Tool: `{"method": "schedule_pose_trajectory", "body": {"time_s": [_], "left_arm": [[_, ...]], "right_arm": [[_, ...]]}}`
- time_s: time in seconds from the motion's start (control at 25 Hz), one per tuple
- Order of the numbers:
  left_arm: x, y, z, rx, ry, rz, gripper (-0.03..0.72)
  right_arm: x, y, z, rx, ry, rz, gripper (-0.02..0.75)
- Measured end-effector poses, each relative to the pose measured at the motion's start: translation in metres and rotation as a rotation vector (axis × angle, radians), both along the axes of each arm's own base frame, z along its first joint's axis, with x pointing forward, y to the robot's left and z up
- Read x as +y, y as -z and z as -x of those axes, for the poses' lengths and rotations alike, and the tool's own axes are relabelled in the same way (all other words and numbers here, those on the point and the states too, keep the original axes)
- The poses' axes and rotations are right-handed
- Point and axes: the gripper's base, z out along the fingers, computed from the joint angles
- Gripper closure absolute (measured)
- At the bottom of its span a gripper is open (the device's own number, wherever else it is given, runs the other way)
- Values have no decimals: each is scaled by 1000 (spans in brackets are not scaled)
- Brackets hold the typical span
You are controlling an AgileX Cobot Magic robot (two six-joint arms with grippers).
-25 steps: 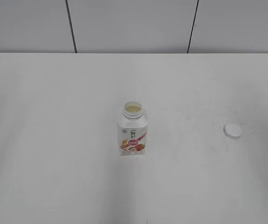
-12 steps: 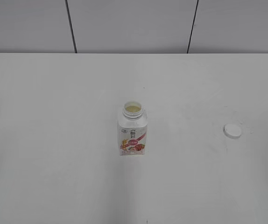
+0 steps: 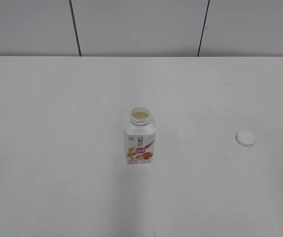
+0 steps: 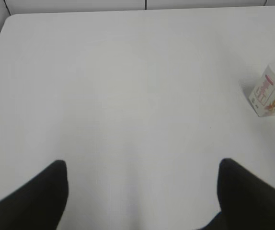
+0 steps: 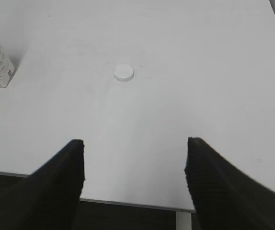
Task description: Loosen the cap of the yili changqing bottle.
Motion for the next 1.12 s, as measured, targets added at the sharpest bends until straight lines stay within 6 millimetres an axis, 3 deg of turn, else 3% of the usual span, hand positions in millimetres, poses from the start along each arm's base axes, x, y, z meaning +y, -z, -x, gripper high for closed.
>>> {"method": "schedule_pose_trajectory", "body": {"time_s": [0.24,1.12], "left_arm": [[-2,12,-13,-18,10,-2,110],[-7,13,-14,-18,42,41,128]], "right_arm": [[0,2,-3,-18,4,3,212],[0,3,-5,-33,4,-1,212]]}}
